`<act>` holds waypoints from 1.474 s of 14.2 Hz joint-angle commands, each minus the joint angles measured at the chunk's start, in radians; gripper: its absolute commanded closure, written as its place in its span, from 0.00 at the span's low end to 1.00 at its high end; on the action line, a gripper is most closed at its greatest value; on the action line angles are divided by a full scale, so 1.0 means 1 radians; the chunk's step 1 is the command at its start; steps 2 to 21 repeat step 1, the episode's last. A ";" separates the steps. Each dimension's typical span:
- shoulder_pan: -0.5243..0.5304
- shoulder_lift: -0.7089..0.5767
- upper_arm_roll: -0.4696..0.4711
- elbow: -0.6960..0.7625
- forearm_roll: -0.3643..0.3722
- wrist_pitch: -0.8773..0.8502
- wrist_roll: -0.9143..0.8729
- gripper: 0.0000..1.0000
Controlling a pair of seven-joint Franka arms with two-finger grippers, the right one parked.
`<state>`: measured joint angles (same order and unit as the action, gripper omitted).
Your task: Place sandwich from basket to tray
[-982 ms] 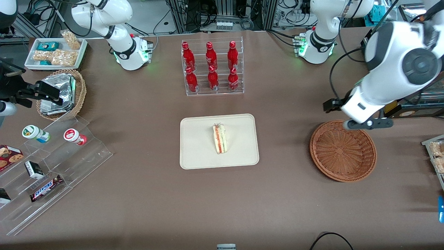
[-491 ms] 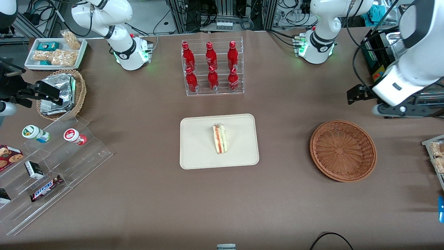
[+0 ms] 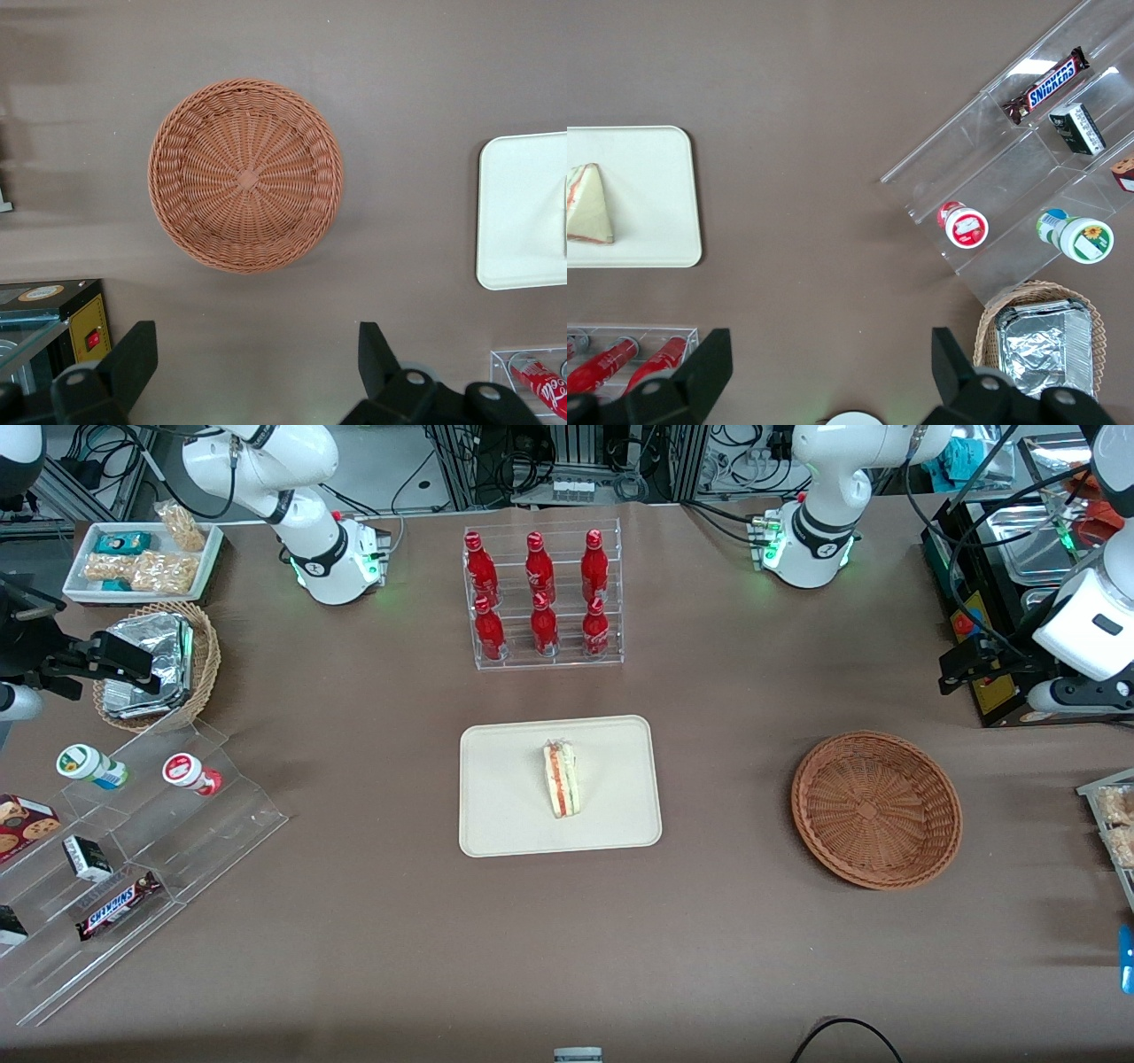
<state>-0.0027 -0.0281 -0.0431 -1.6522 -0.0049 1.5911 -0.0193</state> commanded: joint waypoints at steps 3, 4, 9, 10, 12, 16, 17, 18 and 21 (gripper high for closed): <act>0.007 -0.006 -0.003 0.012 -0.007 -0.034 0.012 0.00; 0.007 -0.006 -0.003 0.012 -0.007 -0.034 0.012 0.00; 0.007 -0.006 -0.003 0.012 -0.007 -0.034 0.012 0.00; 0.007 -0.006 -0.003 0.012 -0.007 -0.034 0.012 0.00; 0.007 -0.006 -0.003 0.012 -0.007 -0.034 0.012 0.00; 0.007 -0.006 -0.003 0.012 -0.007 -0.034 0.012 0.00; 0.007 -0.006 -0.003 0.012 -0.007 -0.034 0.012 0.00; 0.007 -0.006 -0.003 0.012 -0.007 -0.034 0.012 0.00; 0.007 -0.006 -0.003 0.012 -0.007 -0.034 0.012 0.00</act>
